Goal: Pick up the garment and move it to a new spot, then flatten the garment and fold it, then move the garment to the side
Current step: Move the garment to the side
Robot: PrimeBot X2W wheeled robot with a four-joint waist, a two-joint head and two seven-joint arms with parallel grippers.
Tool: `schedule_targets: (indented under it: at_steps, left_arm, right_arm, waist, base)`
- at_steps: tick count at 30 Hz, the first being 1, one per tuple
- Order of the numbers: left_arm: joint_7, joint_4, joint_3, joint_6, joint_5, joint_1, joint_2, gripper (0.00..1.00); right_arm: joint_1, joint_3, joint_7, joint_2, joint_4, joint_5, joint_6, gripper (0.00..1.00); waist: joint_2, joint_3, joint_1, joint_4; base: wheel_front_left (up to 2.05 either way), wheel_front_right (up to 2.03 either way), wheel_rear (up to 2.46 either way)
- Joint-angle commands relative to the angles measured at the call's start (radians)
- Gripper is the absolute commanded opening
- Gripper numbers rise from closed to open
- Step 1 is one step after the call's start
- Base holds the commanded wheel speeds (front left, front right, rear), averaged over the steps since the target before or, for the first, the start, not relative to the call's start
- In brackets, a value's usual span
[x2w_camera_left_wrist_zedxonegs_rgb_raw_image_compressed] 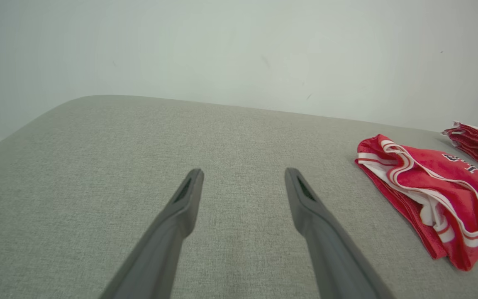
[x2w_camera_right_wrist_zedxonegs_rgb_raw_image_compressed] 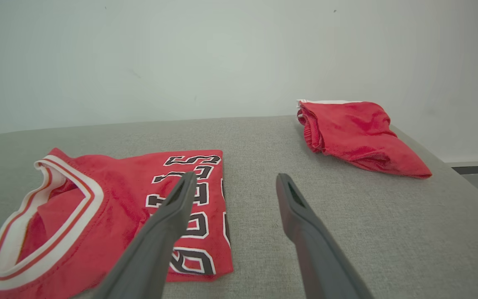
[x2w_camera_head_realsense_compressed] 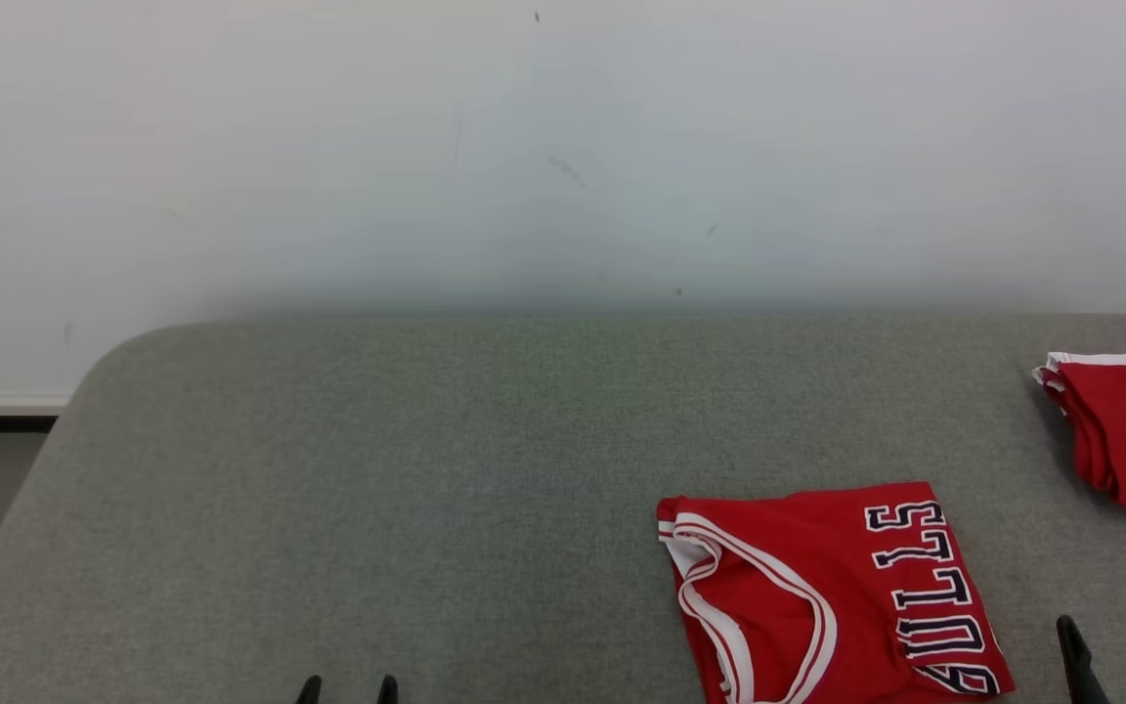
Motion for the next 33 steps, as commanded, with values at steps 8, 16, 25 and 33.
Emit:
schedule_targets:
  at_steps: [8,16,25,33]
  left_arm:
    - [0.0,0.008,-0.03,-0.004,-0.003,-0.026,0.003,1.0]
    - [0.0,0.023,-0.043,-0.013,0.014,-0.064,0.004,1.0]
    - [0.0,0.029,-0.033,-0.04,0.053,-0.117,0.004,1.0]
    - [0.0,0.031,-0.033,-0.041,0.06,-0.129,0.003,1.0]
  right_arm:
    - [-0.192,0.122,0.361,-0.226,0.0,0.306,-0.001,1.0]
    - [-0.318,0.18,0.59,-0.279,0.097,0.48,-0.001,1.0]
    - [-0.422,0.225,0.654,-0.225,0.268,0.58,-0.001,1.0]
    - [-0.453,0.272,0.665,-0.174,0.319,0.681,-0.001,1.0]
  waist:
    - [0.0,0.067,0.0,0.01]
    - [0.0,0.139,0.0,0.063]
    - [0.0,0.21,0.0,0.125]
    - [0.0,0.229,0.0,0.158]
  base:
    - [0.0,0.0,0.0]
    - [0.0,0.0,0.0]
    - [0.0,0.0,0.0]
    - [0.0,0.0,0.0]
